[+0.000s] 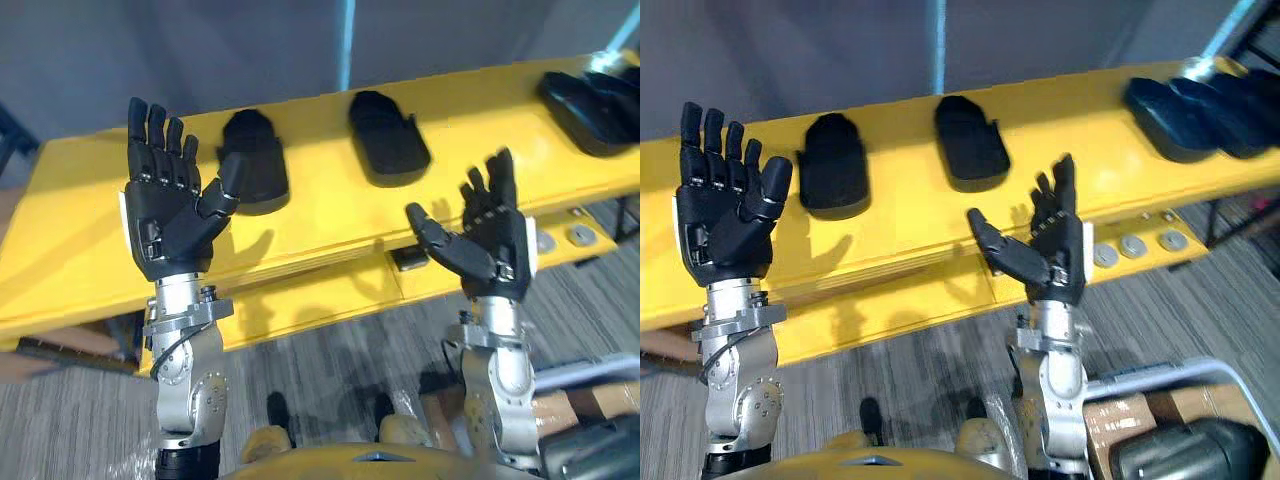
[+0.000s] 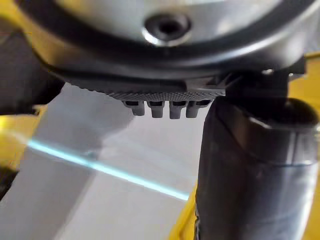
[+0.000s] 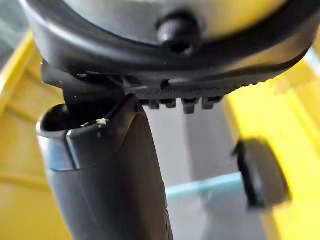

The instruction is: Walk over and take three plastic housings, then place them on the shelf

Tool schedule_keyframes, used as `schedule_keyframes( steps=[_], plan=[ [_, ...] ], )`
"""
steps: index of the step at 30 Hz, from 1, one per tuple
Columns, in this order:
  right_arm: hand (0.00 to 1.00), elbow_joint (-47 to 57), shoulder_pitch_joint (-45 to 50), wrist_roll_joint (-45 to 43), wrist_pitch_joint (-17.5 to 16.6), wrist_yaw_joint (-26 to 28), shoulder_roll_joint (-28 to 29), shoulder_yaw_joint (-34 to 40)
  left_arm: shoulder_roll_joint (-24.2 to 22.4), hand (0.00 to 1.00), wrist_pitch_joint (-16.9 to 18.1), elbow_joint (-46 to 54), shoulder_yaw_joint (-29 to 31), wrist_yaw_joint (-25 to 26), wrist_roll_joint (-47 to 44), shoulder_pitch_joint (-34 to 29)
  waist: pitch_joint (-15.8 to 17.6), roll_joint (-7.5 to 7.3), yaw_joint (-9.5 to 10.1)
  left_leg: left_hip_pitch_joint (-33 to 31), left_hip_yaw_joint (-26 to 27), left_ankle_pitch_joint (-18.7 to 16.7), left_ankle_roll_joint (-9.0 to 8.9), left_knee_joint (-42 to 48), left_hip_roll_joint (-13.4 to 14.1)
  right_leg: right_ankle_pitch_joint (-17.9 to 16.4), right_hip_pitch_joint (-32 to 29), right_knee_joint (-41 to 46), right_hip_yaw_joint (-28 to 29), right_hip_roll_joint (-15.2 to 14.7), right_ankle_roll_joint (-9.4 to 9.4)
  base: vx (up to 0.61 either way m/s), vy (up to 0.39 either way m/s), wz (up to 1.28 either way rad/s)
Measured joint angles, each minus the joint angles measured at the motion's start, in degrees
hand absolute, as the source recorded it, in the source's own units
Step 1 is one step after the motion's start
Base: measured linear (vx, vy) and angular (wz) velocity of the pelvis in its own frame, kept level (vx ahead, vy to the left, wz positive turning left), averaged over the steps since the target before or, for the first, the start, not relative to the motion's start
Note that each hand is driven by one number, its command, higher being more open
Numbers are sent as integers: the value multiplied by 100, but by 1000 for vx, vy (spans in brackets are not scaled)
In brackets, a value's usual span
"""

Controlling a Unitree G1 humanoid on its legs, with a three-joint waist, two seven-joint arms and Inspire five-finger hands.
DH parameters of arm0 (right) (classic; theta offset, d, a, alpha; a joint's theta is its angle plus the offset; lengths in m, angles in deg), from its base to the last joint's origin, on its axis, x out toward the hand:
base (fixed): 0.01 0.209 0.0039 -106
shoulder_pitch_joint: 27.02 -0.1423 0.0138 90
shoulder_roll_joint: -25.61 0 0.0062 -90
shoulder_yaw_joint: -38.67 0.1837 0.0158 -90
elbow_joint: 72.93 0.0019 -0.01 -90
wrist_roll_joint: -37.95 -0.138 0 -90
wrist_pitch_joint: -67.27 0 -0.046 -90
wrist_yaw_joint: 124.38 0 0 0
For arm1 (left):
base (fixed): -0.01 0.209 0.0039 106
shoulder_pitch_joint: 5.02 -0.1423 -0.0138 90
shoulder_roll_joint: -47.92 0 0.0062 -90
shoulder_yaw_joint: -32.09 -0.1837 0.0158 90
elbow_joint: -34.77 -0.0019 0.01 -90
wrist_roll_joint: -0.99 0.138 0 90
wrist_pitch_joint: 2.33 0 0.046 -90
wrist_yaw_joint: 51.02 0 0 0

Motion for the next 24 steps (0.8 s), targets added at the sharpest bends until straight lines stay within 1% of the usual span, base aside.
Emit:
schedule_keyframes(
  steps=[1,2,3,4,5,6,7,8,9,10,11,12,13,14,15,16,17,18,19,20,21,22,23,24],
  plan=[
    [100,3,277,6,102,-134,23,287,7,100,-1,-137,-178,49,-16,-3,-47,-8,-150,76,299,-59,-23,3,39,61,-119,10,290,66,-6,26,-22,-131],
    [100,6,371,28,156,-206,37,407,15,100,-2,-183,-265,106,-27,-2,-61,-13,-208,105,445,-87,-34,4,60,106,-165,1,432,100,-4,35,-11,-127],
    [100,6,513,118,232,-332,80,627,25,100,-1,-265,-415,205,-29,-3,-75,-33,-334,162,735,-116,-66,7,91,210,-248,-83,718,154,17,45,-5,-130],
    [100,9,645,122,232,-425,86,799,28,100,-2,-351,-560,317,-29,-12,-90,-48,-468,223,1035,-180,-98,24,138,341,-317,-221,965,203,36,41,-5,-148],
    [100,22,721,115,230,-482,86,871,29,100,-2,-410,-662,429,-29,-15,-101,-60,-530,285,1299,-227,-125,25,180,441,-355,-334,1166,242,50,37,-14,-118],
    [100,41,770,115,230,-495,87,919,29,100,-2,-444,-722,478,-29,-17,-111,-70,-567,317,1422,-247,-143,25,190,478,-365,-404,1277,263,66,42,-23,-132],
    [100,148,919,115,230,-515,90,1004,31,100,-2,-538,-833,647,1,-19,-122,-84,-665,465,1789,-346,-210,27,221,590,-381,-590,1517,314,139,52,-39,-153],
    [100,227,995,116,225,-529,89,1003,27,100,-3,-576,-936,800,47,-58,-149,-87,-702,608,2117,-428,-298,29,261,660,-444,-628,1716,403,134,46,-44,-155],
    [100,235,1020,116,218,-533,89,999,24,100,-4,-576,-985,849,57,-93,-174,-83,-743,658,2214,-469,-340,38,284,672,-473,-625,1779,452,148,48,-63,-122],
    [100,235,1067,113,220,-598,96,1000,19,100,-18,-576,-1092,912,69,-111,-187,-85,-798,696,2212,-630,-383,231,332,682,-484,-583,1910,557,136,55,-86,-92],
    [100,235,1062,108,223,-632,99,993,10,100,-20,-562,-1152,978,90,-123,-206,-77,-773,646,1937,-913,-373,579,399,715,-493,-563,2084,660,94,61,-92,-90],
    [100,235,1030,108,223,-631,89,965,5,100,-20,-552,-1150,1025,90,-139,-225,-52,-738,588,1563,-1114,-302,778,408,738,-507,-555,2203,726,62,56,-74,-100],
    [100,233,974,108,222,-620,60,866,1,100,-23,-540,-1129,1138,90,-164,-291,55,-655,450,864,-1497,-226,1137,485,776,-543,-551,2405,864,14,36,4,-104],
    [100,180,917,109,222,-583,47,723,-3,100,-34,-524,-1096,1228,90,-190,-339,143,-557,370,333,-1766,-184,1428,528,782,-567,-505,2596,962,6,23,44,-96],
    [100,160,905,108,222,-569,47,625,-4,100,-38,-516,-1090,1271,89,-210,-356,177,-522,358,140,-1856,-191,1542,550,781,-567,-465,2652,1011,7,0,107,-73],
    [100,133,899,108,222,-543,50,446,-12,100,-60,-501,-1076,1287,89,-246,-386,225,-442,325,-126,-1998,-160,1768,570,769,-571,-388,2704,1112,0,-19,87,-36],
    [100,121,881,108,222,-527,52,360,-14,100,-73,-481,-1051,1275,88,-266,-387,223,-430,268,-222,-2053,-100,1916,563,748,-577,-350,2703,1116,-20,-33,86,-28],
    [100,100,822,104,220,-478,56,163,-14,100,-86,-450,-988,1253,87,-317,-391,198,-333,132,-396,-2132,27,2218,517,683,-632,-266,2704,1093,-33,-84,79,-16],
    [100,63,739,83,216,-467,54,54,-18,100,-94,-389,-936,1249,85,-382,-391,180,-224,18,-544,-2167,89,2434,455,600,-697,-217,2695,1059,-71,-125,101,-28],
    [100,-29,589,33,187,-477,46,-9,-24,100,-94,-285,-900,1247,84,-472,-387,178,-46,-94,-719,-2228,187,2606,379,593,-792,-159,2598,994,-77,-197,127,-30],
    [100,-157,399,-11,175,-504,35,-11,-39,100,-94,-181,-879,1233,83,-522,-383,218,122,-134,-754,-2352,188,2632,361,594,-876,-142,2393,932,-78,-138,84,-22],
    [100,-216,302,-11,171,-539,27,-3,-56,100,-89,-109,-868,1210,79,-542,-370,255,188,-140,-778,-2472,182,2616,373,596,-920,-110,2282,928,-79,-188,90,-4],
    [100,-352,107,-8,170,-629,9,-21,-59,100,-59,5,-853,1122,66,-557,-364,259,280,-238,-840,-2618,52,2642,353,607,-1074,60,2106,888,-64,-129,56,4],
    [100,-354,95,-4,168,-665,9,-37,-54,100,-57,23,-845,1079,61,-557,-355,244,326,-267,-840,-2636,51,2687,323,604,-1113,129,2065,855,-66,-172,85,8]
  ],
)
